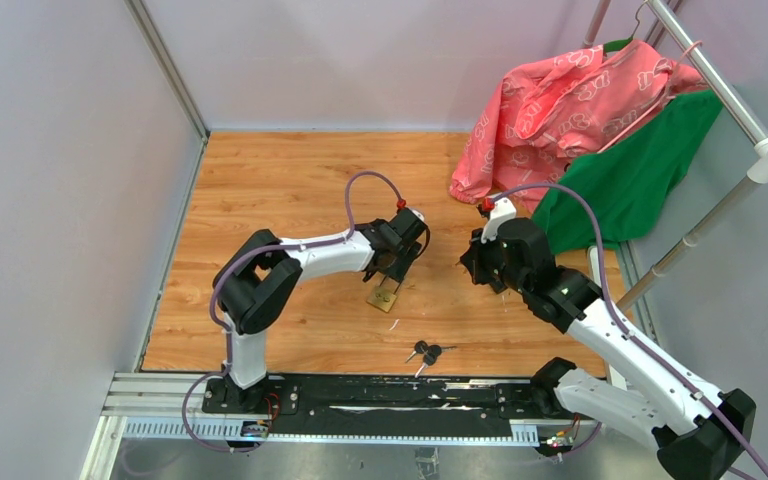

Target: Unlock with the key

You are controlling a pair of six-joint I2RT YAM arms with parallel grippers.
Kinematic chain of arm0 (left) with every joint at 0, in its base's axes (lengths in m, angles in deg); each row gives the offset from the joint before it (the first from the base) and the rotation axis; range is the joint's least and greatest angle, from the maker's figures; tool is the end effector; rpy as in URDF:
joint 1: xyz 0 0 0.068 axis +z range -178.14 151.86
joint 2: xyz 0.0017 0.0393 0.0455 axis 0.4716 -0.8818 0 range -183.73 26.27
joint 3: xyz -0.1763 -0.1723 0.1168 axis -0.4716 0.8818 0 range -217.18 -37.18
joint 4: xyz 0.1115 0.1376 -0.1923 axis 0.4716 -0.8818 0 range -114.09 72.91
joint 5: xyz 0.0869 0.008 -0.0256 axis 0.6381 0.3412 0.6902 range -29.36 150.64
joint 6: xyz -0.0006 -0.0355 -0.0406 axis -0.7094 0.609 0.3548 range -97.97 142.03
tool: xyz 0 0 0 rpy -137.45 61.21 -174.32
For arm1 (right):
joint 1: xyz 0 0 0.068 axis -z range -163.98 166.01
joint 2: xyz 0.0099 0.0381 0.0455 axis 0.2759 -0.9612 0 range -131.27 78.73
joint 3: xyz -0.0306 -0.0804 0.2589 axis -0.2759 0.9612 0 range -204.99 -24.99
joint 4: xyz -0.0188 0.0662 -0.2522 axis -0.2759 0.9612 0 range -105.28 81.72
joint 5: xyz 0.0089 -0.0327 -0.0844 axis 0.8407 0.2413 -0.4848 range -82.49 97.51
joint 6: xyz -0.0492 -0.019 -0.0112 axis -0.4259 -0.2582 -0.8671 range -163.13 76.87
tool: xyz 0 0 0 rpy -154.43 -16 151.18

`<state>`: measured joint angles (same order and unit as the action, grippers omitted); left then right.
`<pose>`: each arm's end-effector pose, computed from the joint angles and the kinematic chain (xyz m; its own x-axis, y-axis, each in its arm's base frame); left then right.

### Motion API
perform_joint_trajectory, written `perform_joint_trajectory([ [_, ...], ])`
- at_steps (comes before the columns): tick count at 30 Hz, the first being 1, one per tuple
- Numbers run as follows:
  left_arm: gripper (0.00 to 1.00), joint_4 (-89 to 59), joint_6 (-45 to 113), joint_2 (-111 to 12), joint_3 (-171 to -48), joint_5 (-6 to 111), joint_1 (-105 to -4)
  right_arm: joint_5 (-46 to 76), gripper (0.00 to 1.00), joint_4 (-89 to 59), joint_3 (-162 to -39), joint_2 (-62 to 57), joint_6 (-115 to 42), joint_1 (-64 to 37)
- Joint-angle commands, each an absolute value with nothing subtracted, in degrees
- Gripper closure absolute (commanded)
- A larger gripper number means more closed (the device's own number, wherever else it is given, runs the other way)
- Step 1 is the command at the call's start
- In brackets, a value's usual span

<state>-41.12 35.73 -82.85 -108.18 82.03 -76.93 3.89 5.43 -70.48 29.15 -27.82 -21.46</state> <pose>0.2642 -0.2822 0.1642 -0.7051 0.4707 -0.5303 0.4337 0.8780 0.2026 0.1577 0.1180 0.3109 -0.4693 -0.0278 -0.8826 -0.4539 0.8650 0.2141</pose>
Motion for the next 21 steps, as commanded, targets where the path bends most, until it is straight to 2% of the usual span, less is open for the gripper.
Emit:
perform_joint_trajectory([
  [1, 0.26, -43.78, 39.47, -83.41, -104.87, 84.98, -75.67, 2.89, 1.00, 6.26, -72.59, 29.23, -28.14, -21.05],
  [14, 0.27, -46.71, 45.62, -77.06, -98.36, 87.70, -75.51, 4.25, 1.00, 4.81, -72.04, 28.36, -27.22, -21.02],
  [21, 0.27, -45.50, 43.33, -72.44, -98.45, 87.61, -75.51, 11.36, 1.00, -0.57, -69.84, 30.09, -27.86, -21.05],
])
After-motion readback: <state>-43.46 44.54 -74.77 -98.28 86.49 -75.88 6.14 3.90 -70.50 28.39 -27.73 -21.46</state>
